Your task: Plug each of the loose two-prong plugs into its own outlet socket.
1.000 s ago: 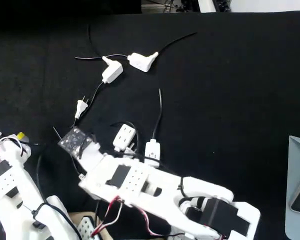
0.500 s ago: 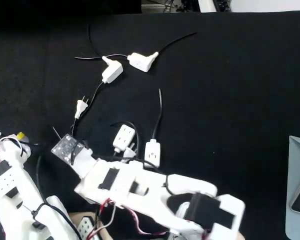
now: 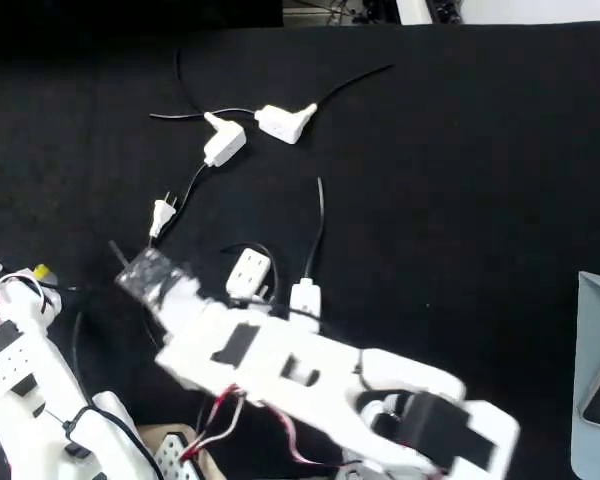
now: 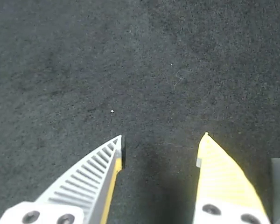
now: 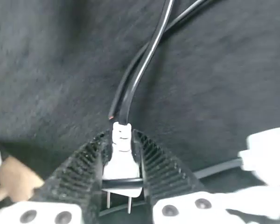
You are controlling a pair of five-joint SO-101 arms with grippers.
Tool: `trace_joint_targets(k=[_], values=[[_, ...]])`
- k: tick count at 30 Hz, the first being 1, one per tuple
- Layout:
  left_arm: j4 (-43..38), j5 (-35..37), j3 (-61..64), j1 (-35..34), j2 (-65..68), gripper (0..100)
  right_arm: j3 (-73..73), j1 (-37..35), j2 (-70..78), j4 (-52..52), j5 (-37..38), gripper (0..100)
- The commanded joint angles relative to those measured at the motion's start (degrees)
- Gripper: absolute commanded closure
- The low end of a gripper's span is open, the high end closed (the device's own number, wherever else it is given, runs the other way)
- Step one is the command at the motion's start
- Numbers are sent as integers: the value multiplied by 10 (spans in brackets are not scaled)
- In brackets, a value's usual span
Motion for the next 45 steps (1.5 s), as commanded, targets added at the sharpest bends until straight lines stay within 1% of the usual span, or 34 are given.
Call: trace_joint_targets(k=[1, 4, 9, 16, 22, 27, 31, 37, 40, 45], values=[[-11, 2, -14, 0, -6, 744, 33, 72, -139, -4, 13, 987], [-11, 2, -14, 0, -6, 744, 66, 126, -225, 3, 13, 987], [-11, 2, -14, 0, -6, 744, 75, 217, -336, 73, 11, 986], [-11, 2, -14, 0, -6, 744, 80, 309, -430, 148, 13, 986], [-11, 2, -14, 1, -6, 744, 74, 418, -462, 159, 15, 986], [-11, 2, -14, 1, -6, 744, 74, 477, -495, 162, 15, 986], [-11, 2, -14, 1, -6, 744, 50, 520, -515, 210, 33, 986], [-11, 2, -14, 1, -6, 744, -20, 601, -516, 287, 35, 985], [-11, 2, -14, 1, -6, 744, -48, 630, -519, 308, 55, 985], [-11, 2, -14, 1, -6, 744, -98, 650, -519, 334, 58, 985]])
